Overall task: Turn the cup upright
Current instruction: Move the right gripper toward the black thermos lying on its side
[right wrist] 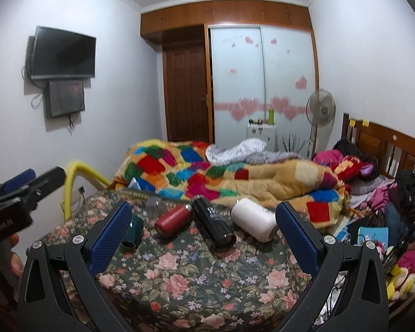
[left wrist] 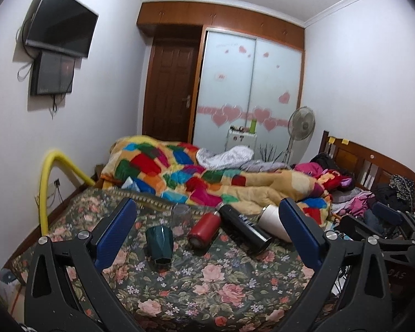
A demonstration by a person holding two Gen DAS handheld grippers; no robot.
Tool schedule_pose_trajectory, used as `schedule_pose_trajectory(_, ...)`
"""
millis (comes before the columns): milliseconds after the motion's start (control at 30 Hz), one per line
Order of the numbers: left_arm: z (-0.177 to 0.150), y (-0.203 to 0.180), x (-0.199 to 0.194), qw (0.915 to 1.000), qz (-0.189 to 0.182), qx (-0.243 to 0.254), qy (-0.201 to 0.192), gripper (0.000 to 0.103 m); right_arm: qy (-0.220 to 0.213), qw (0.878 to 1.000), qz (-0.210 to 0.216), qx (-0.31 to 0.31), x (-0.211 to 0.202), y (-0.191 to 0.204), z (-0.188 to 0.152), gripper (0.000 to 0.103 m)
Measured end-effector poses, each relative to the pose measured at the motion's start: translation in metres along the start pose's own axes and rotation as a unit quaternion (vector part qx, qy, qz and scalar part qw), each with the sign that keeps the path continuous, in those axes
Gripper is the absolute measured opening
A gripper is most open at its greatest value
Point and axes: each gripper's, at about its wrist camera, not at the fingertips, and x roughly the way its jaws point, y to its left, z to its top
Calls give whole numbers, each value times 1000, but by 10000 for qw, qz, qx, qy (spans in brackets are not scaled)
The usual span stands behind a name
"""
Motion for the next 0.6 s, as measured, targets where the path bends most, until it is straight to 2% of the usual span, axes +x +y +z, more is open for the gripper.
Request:
schedule_pose_trajectory(167, -15, 18, 49, 9984, 208, -210, 487, 103, 585, 9983, -17, -64, 49, -7, -8, 103)
schedule_pose_trajectory(333, -33, 42, 90, 9945, 265, -409, 928, 103, 1228, 9918, 25, -343, 112, -17, -16, 103)
schedule_pose_trajectory(433, -43, 52, 110, 9917, 376, -466, 1134, 103, 1598, 9855, 149, -540, 151, -20, -19, 103)
schedule_pose_trajectory(600, -55, 59, 129, 9896, 487, -428, 1287, 103, 2354, 9680, 422, -757, 219, -25, -29, 100)
